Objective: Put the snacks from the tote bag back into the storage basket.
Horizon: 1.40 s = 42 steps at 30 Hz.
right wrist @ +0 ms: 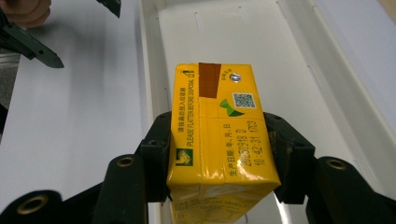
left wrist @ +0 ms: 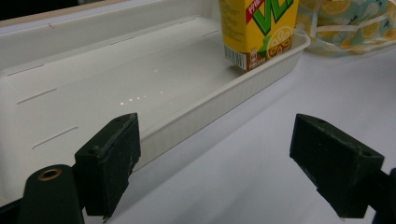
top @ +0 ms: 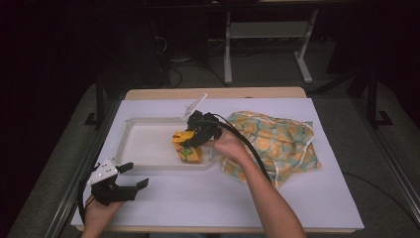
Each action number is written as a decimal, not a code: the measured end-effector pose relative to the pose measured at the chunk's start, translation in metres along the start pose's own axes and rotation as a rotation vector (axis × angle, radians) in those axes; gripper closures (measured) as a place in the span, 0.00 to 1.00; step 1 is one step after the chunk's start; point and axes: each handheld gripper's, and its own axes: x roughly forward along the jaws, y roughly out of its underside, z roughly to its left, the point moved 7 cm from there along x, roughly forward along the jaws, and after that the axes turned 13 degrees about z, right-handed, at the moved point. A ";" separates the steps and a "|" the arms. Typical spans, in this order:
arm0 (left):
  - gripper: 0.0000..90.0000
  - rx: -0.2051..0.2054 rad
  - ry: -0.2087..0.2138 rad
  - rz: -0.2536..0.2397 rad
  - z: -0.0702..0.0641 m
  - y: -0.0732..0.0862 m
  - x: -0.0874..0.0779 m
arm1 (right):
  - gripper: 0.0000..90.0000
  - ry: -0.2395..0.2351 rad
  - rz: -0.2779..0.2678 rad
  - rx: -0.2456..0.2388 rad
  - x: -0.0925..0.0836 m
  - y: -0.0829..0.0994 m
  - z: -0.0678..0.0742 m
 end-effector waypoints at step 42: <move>0.18 0.003 0.004 0.000 0.000 0.000 0.000 | 0.54 -0.033 0.001 -0.046 0.008 0.014 -0.003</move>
